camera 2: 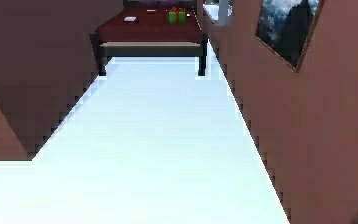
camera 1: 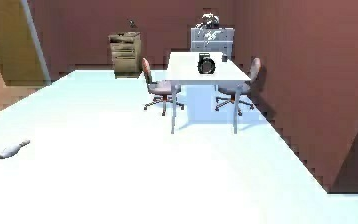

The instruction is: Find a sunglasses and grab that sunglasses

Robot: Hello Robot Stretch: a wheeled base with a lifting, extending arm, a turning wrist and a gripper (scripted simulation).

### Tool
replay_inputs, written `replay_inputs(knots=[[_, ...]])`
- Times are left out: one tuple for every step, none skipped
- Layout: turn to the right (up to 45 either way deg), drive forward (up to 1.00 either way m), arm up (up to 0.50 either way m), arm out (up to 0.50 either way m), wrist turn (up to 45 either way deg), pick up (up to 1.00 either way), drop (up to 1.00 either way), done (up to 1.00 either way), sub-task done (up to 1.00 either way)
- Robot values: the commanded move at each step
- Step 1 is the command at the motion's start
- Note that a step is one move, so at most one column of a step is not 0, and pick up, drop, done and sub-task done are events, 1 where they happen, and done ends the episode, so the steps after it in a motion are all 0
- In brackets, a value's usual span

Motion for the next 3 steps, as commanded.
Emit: replay_inputs(knots=[[45.0, 0.0, 0.0, 0.0, 0.0, 0.0, 0.0, 0.0, 0.0], [21.0, 0.0, 0.0, 0.0, 0.0, 0.0, 0.0, 0.0, 0.0], [0.0, 0.1, 0.0, 0.0, 0.0, 0.0, 0.0, 0.0, 0.0]])
